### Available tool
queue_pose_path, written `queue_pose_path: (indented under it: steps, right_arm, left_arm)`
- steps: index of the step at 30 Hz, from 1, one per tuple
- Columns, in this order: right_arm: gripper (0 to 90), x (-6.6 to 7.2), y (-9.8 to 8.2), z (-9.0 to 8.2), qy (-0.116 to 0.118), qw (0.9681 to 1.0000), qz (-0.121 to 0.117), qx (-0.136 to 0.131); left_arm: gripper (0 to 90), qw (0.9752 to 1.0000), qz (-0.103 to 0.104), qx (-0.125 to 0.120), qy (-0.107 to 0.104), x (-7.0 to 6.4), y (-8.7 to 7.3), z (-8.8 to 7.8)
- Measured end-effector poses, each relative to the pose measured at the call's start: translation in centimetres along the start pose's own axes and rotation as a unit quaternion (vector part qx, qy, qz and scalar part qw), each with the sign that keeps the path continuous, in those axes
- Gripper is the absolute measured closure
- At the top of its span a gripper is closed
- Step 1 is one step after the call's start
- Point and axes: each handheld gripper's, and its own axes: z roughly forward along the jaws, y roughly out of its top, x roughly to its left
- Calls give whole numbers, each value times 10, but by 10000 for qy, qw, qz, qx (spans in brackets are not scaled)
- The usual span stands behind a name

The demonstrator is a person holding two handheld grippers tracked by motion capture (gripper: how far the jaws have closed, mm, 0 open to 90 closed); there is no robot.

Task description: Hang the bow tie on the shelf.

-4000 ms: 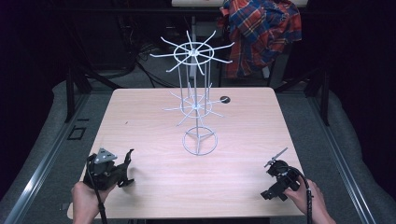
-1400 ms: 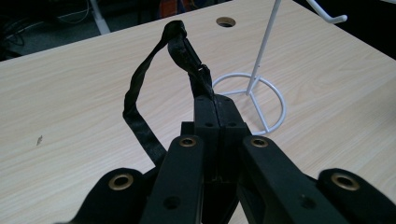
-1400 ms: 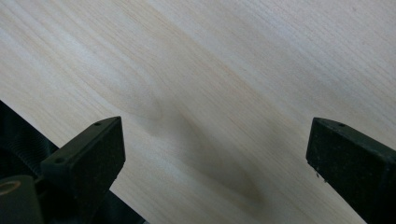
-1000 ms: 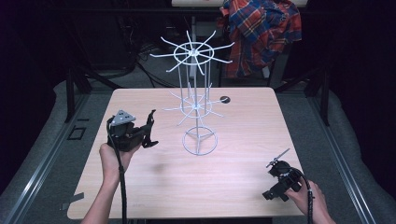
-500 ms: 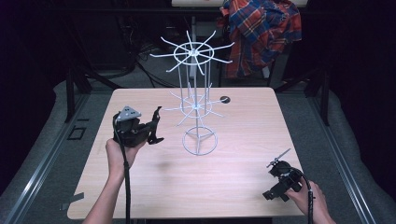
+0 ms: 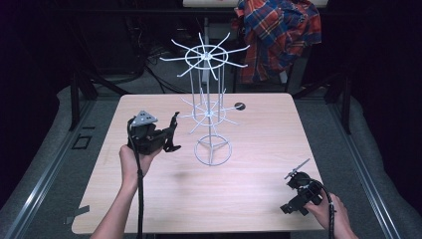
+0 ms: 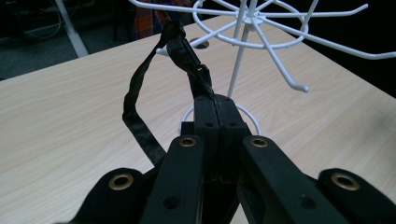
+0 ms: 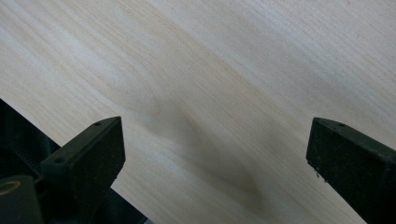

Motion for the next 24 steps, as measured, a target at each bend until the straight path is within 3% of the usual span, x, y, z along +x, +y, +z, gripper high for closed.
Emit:
queue_pose_path:
  steps: [1, 6, 13, 23, 24]
  right_arm:
    - [40, 2, -1, 2, 53, 9998, 91, -139]
    - [40, 4, -2, 2, 40, 9996, 191, -213]
    - [40, 2, 0, 0, -4, 10000, 23, -50]
    - [40, 2, -1, 1, 16, 10000, 45, -67]
    - [40, 4, -2, 2, -3, 9998, 136, -158]
  left_arm:
    - [897, 10000, -24, 47, -30, 1, -1, 2]
    - [897, 9999, -58, 145, -35, 2, -4, 5]
    - [897, 9997, -44, 254, -29, 3, -7, 9]
    - [897, 9993, -22, 368, -35, 2, -9, 14]
    - [897, 9993, -14, 378, -33, 1, -9, 15]
